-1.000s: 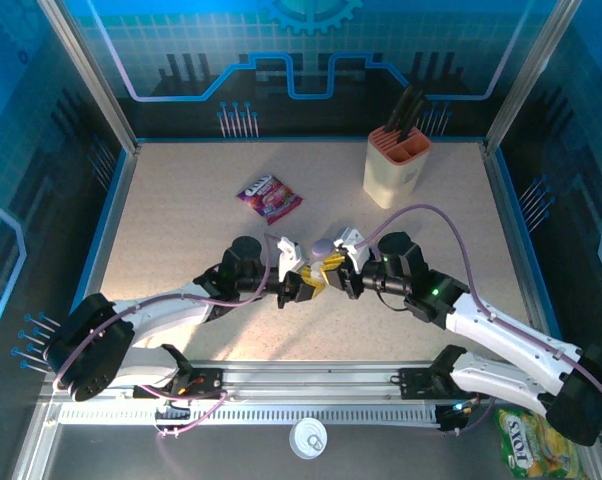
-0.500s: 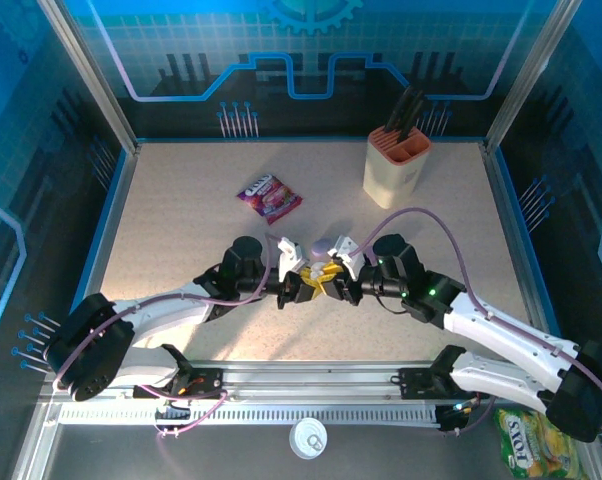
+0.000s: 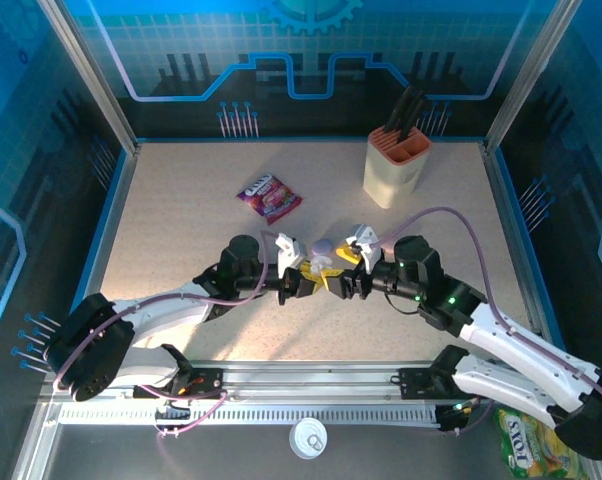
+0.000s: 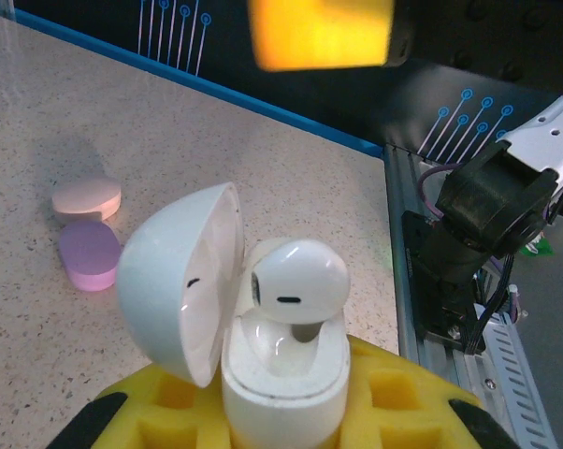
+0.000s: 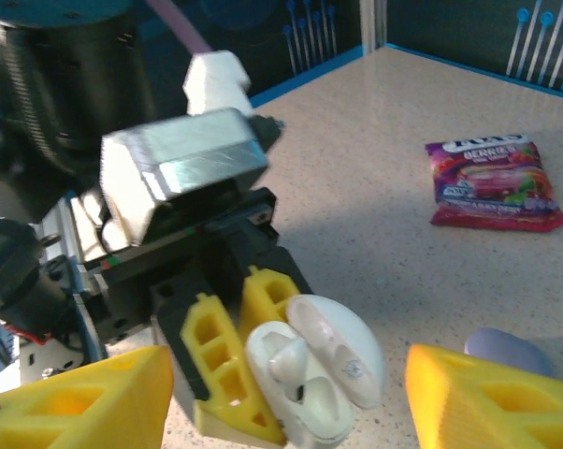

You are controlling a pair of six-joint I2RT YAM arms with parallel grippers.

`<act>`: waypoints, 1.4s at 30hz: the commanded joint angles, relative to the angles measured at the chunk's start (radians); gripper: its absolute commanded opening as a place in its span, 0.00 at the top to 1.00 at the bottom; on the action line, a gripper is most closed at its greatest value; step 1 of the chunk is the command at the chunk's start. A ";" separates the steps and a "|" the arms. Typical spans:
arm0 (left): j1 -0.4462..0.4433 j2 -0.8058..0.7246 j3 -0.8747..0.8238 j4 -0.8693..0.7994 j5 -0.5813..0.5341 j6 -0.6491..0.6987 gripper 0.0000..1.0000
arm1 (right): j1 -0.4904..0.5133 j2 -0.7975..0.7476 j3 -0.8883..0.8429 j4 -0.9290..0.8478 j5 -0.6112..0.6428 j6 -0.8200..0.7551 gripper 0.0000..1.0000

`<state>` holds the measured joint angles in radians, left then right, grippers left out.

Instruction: Insert wireless bluetooth earbuds into charging case

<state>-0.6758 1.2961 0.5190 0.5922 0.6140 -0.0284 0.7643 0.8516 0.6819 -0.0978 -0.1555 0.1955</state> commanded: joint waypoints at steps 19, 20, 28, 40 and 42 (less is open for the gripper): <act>0.018 -0.055 -0.046 0.077 -0.014 -0.037 0.85 | -0.054 0.064 0.015 -0.080 0.080 0.116 0.33; 0.018 -0.057 -0.045 0.082 -0.015 -0.040 0.85 | -0.054 0.064 0.015 -0.083 0.076 0.108 0.33; 0.020 -0.062 -0.040 0.085 -0.013 -0.042 0.85 | -0.055 0.070 0.013 -0.042 0.011 0.108 0.32; 0.065 -0.034 -0.076 0.143 -0.141 -0.055 0.85 | -0.128 0.035 -0.018 -0.074 0.080 0.247 0.33; 0.085 -0.025 -0.098 0.197 -0.149 -0.071 0.85 | -0.154 0.017 -0.032 -0.089 0.095 0.267 0.33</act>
<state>-0.6140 1.2568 0.4530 0.6933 0.5087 -0.0711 0.6395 0.9001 0.6720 -0.1543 -0.1040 0.4038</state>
